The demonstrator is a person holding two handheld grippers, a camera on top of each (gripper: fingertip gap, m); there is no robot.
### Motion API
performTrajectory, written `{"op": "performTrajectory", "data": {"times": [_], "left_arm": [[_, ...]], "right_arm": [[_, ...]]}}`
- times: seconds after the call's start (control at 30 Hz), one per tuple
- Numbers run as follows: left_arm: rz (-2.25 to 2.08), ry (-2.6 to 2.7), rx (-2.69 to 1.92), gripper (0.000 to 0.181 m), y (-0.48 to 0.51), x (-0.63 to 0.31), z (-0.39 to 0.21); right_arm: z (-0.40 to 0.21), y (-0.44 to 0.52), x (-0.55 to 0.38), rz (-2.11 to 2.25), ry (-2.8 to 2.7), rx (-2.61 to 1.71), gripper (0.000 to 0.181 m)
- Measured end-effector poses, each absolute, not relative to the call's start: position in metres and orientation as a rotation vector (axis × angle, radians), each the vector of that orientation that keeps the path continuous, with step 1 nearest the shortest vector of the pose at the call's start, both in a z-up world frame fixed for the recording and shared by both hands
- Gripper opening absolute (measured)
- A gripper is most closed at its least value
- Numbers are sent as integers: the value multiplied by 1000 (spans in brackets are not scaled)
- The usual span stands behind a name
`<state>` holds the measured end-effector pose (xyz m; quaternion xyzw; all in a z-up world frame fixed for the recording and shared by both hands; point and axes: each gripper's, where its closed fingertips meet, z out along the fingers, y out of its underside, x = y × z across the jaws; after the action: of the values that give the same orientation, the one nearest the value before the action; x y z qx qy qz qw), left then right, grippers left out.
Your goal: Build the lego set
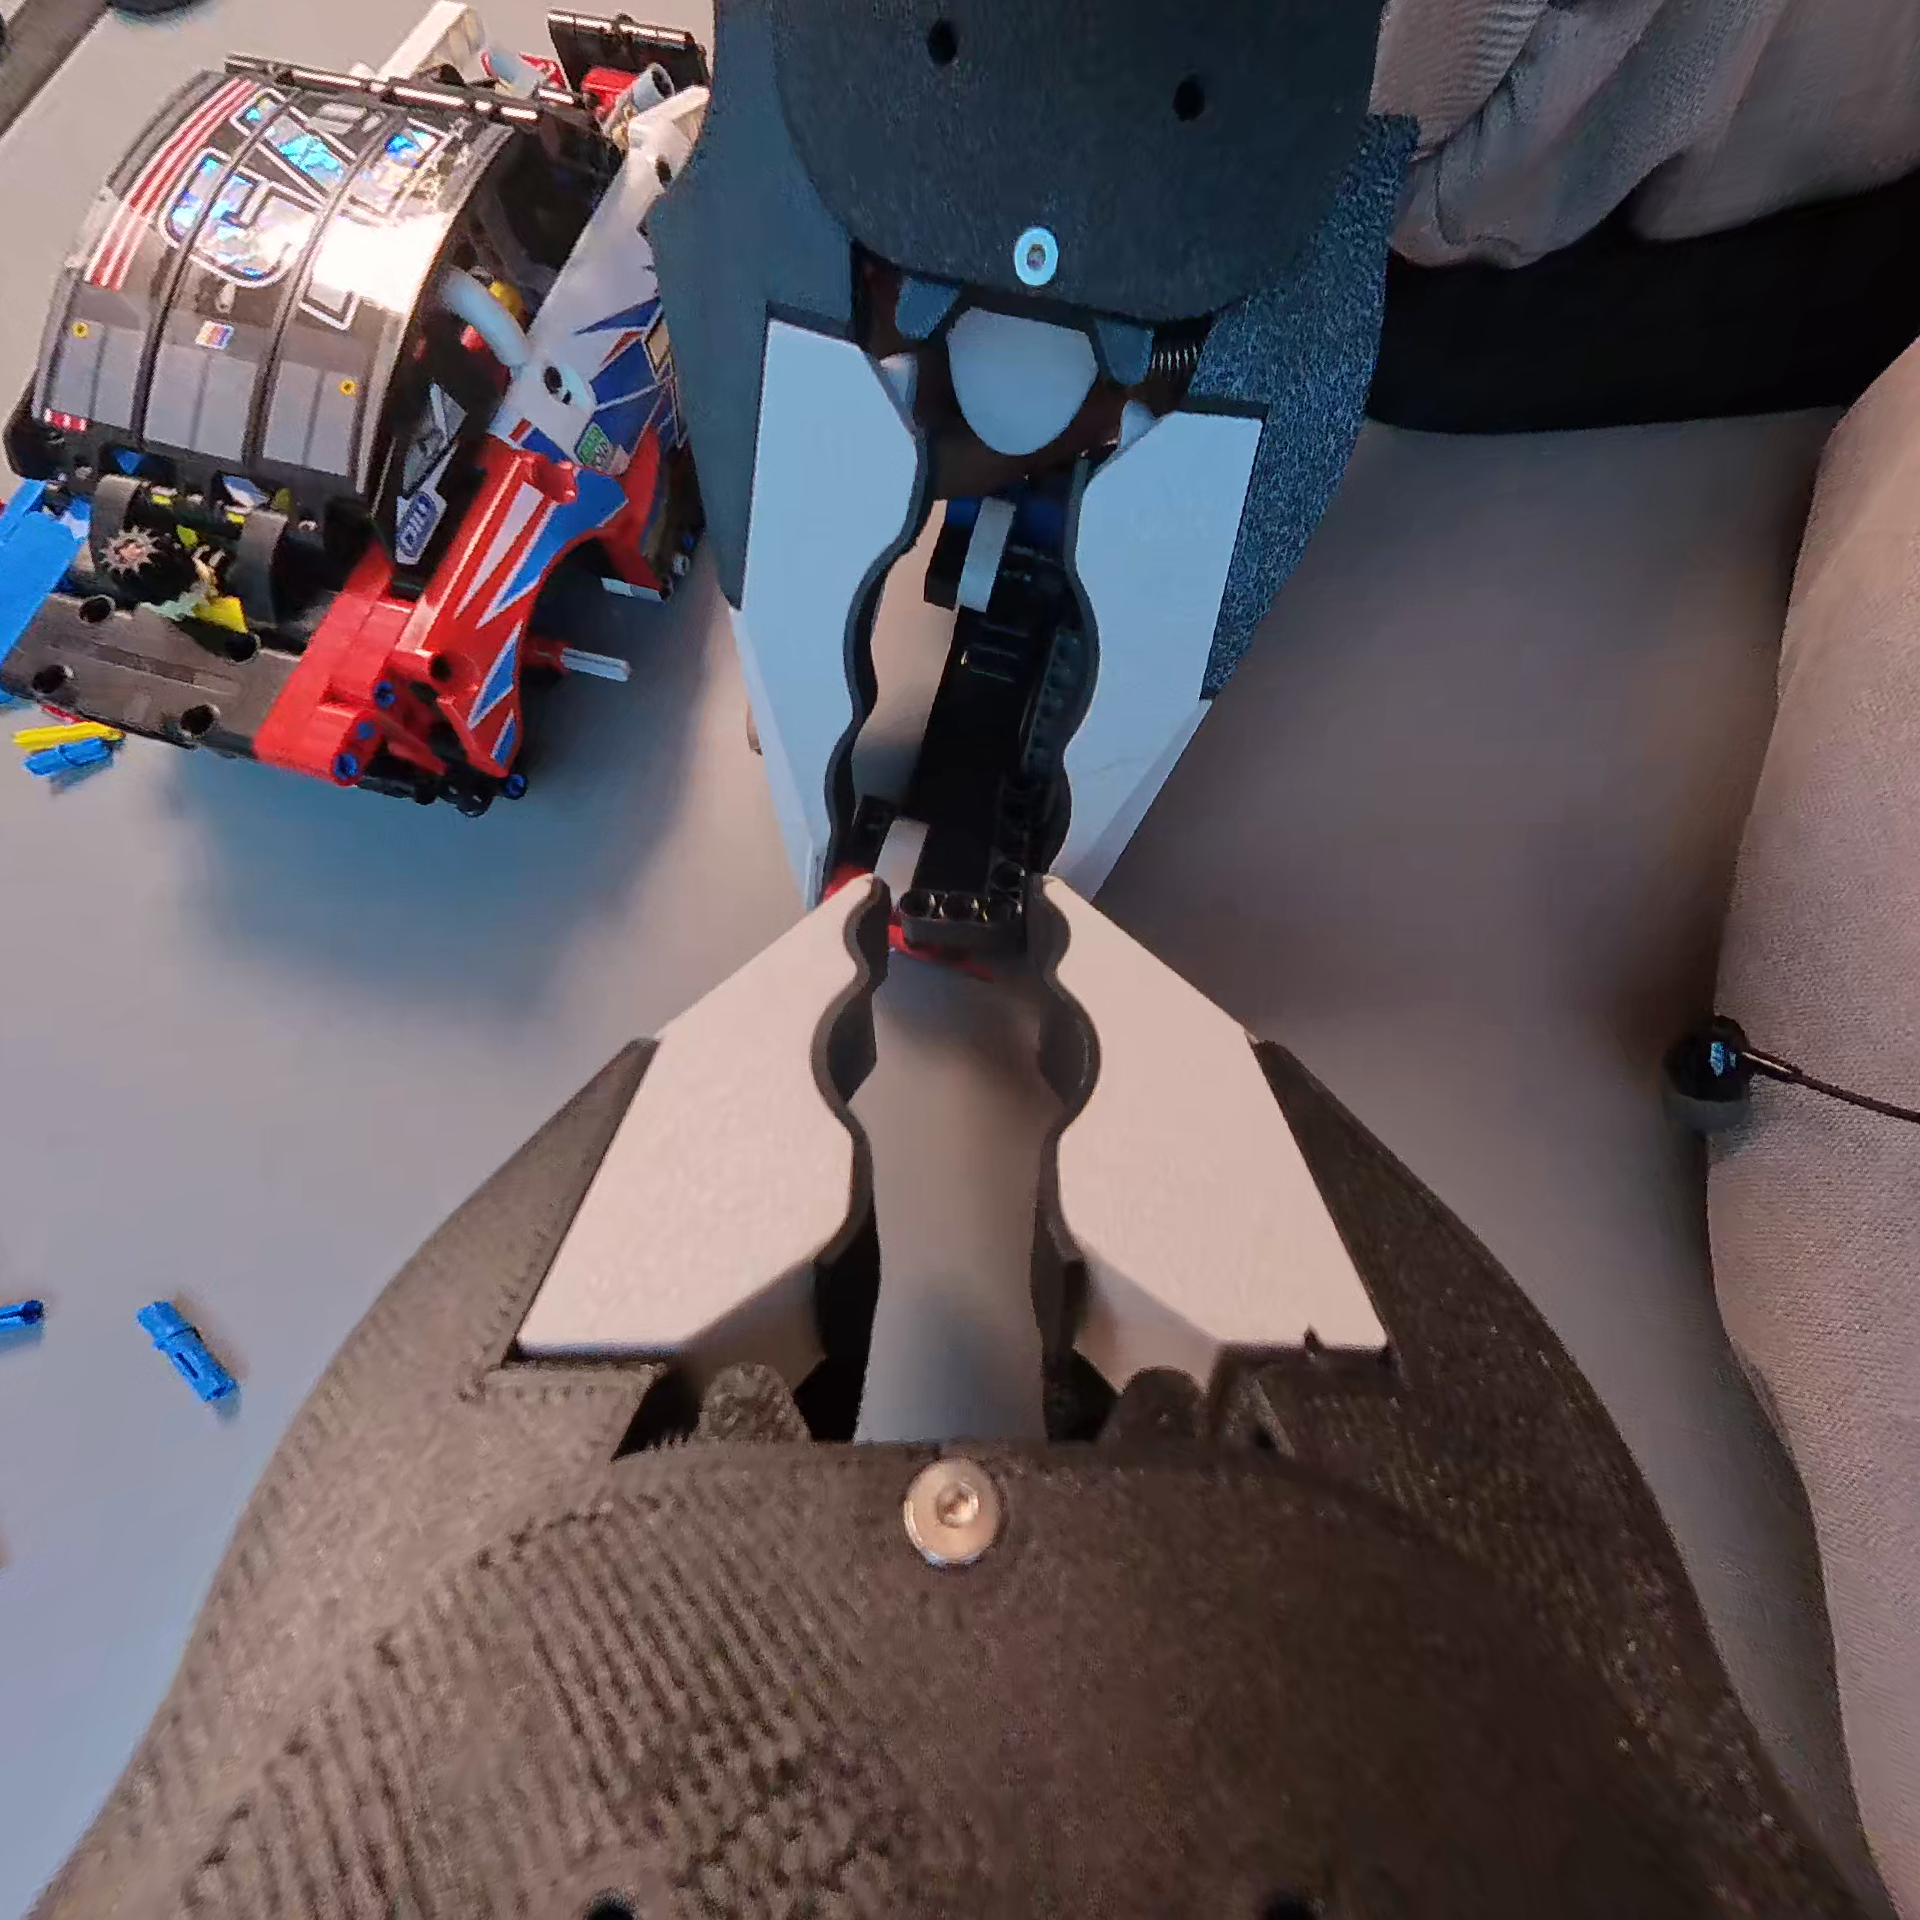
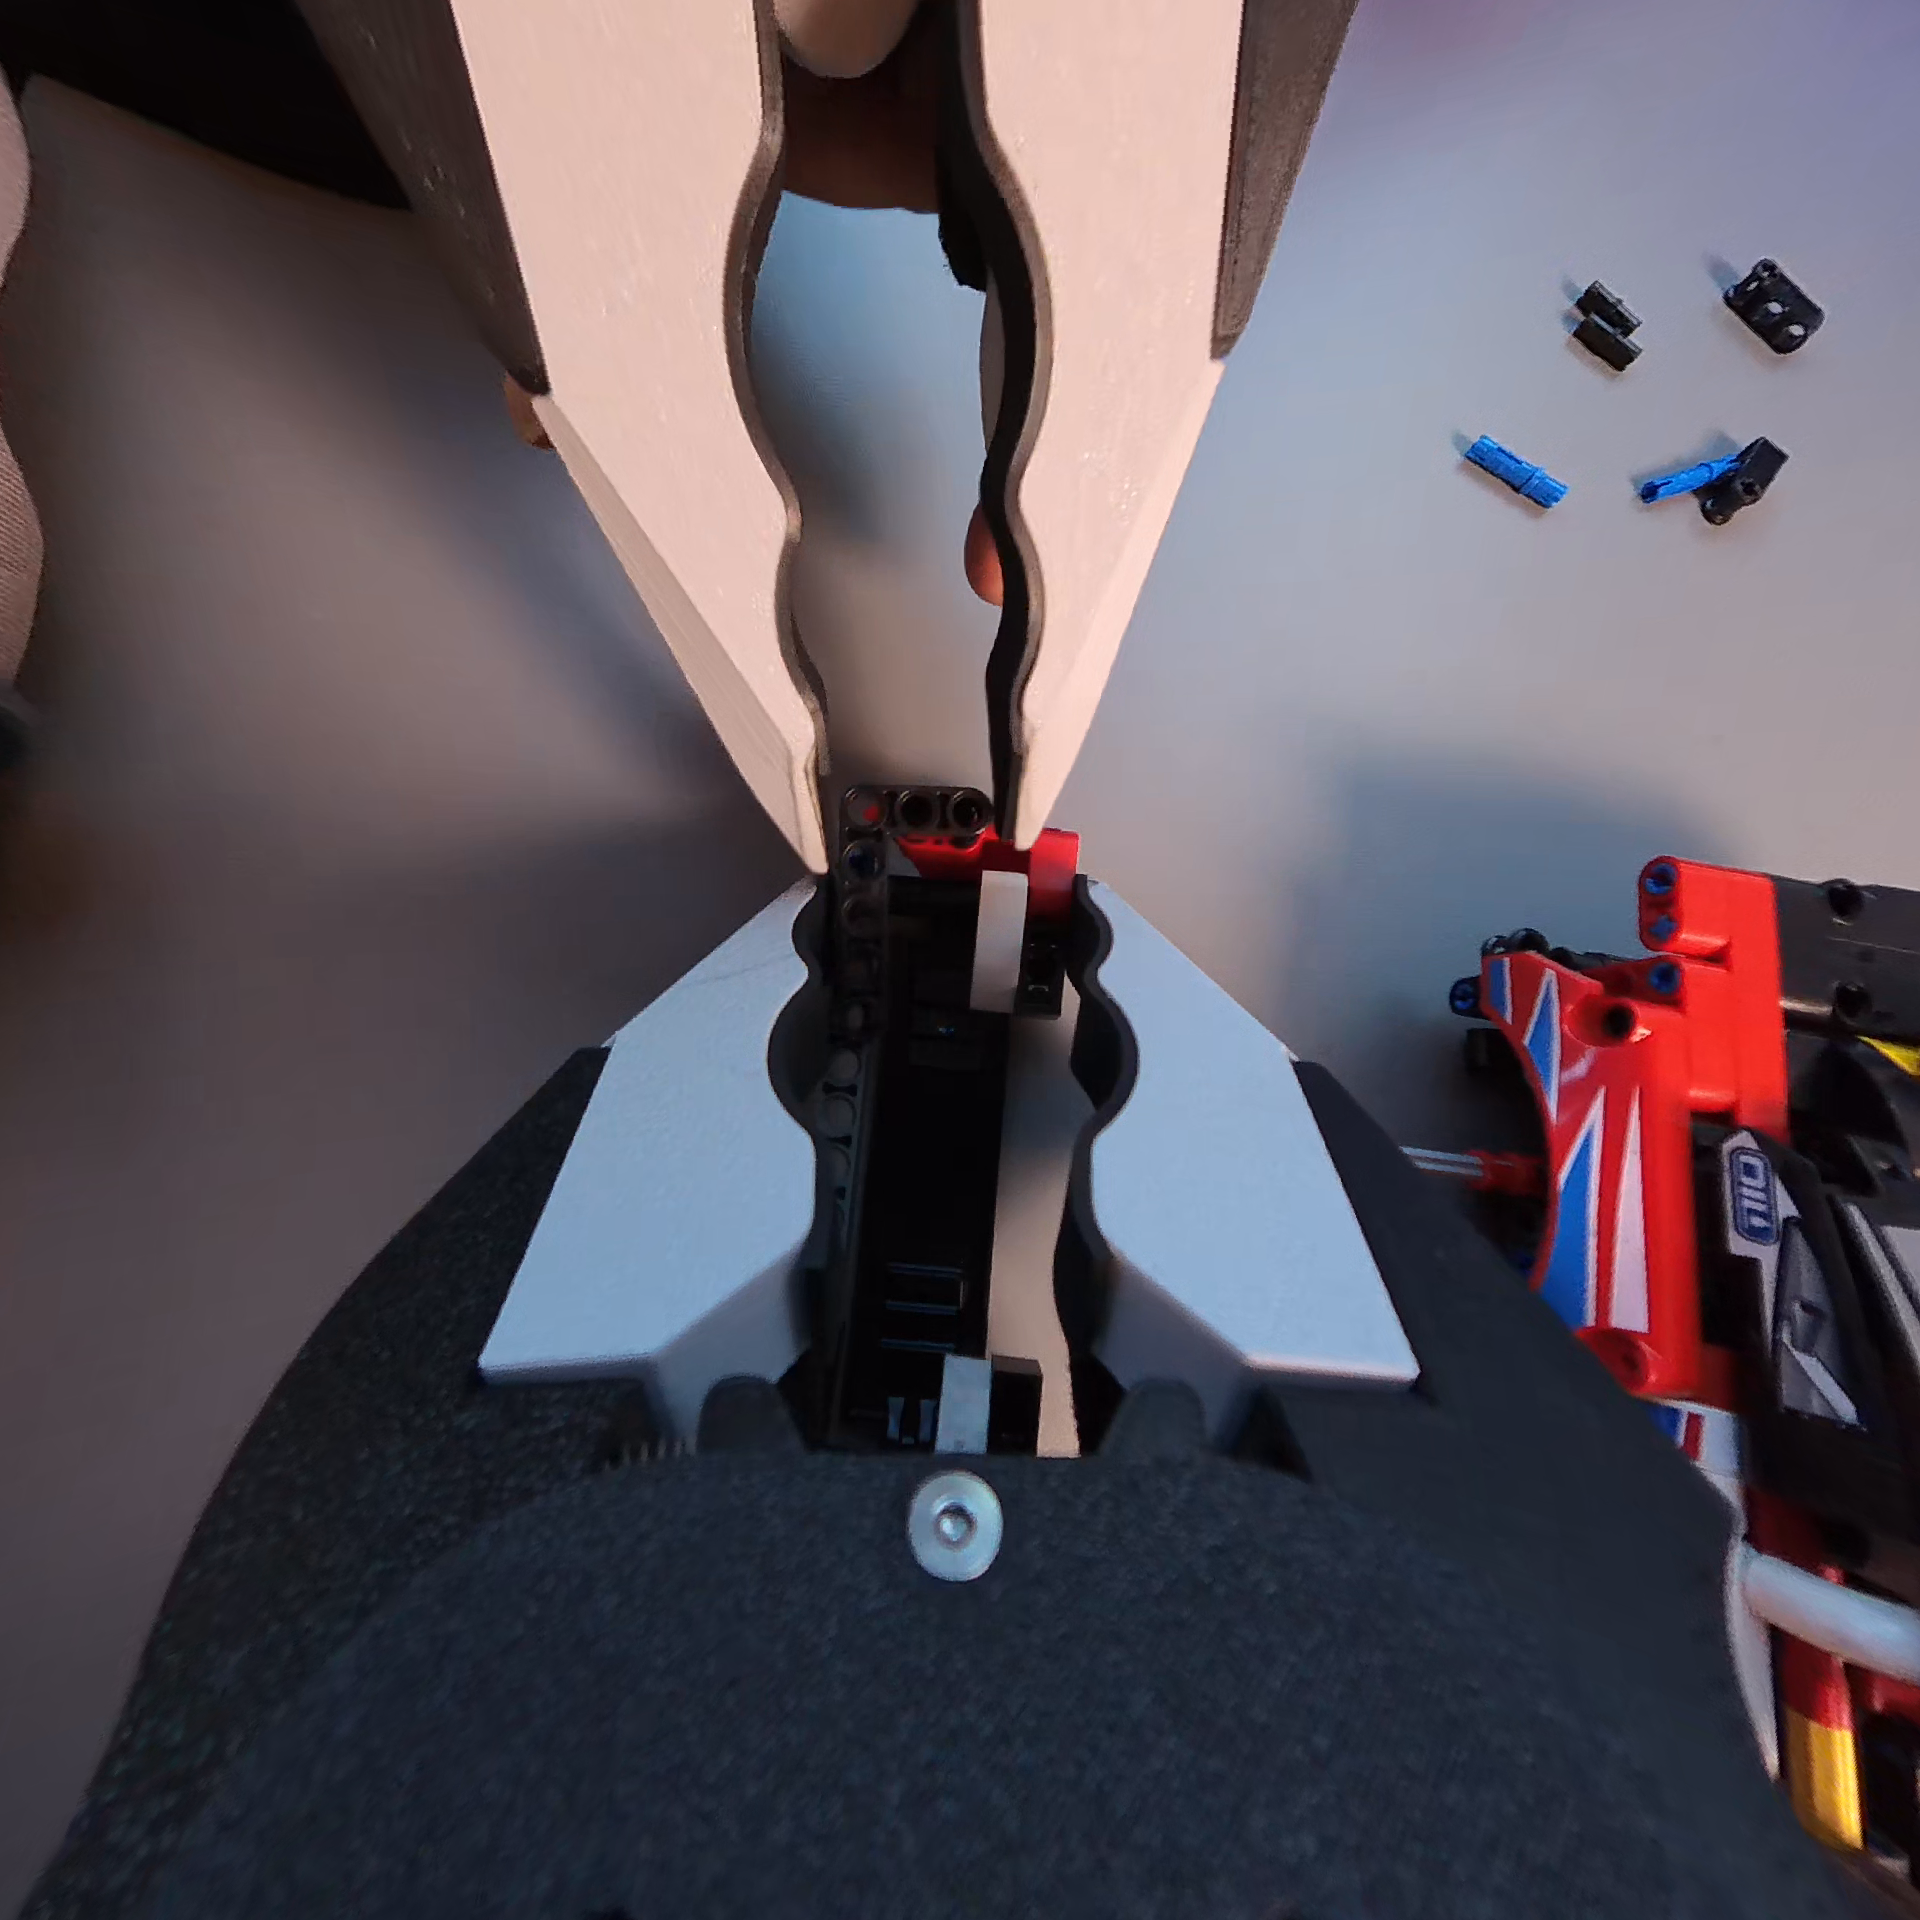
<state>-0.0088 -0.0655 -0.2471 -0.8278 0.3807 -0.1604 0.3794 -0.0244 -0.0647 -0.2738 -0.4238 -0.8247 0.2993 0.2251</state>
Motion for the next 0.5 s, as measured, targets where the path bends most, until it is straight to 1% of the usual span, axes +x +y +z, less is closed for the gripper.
{"op": "performTrajectory", "data": {"times": [0.5], "left_arm": [[-347, 1121, -2093, 22, -71, -12, -254]], "right_arm": [[-274, -66, -24, 831, -2281, -1157, 43]]}}
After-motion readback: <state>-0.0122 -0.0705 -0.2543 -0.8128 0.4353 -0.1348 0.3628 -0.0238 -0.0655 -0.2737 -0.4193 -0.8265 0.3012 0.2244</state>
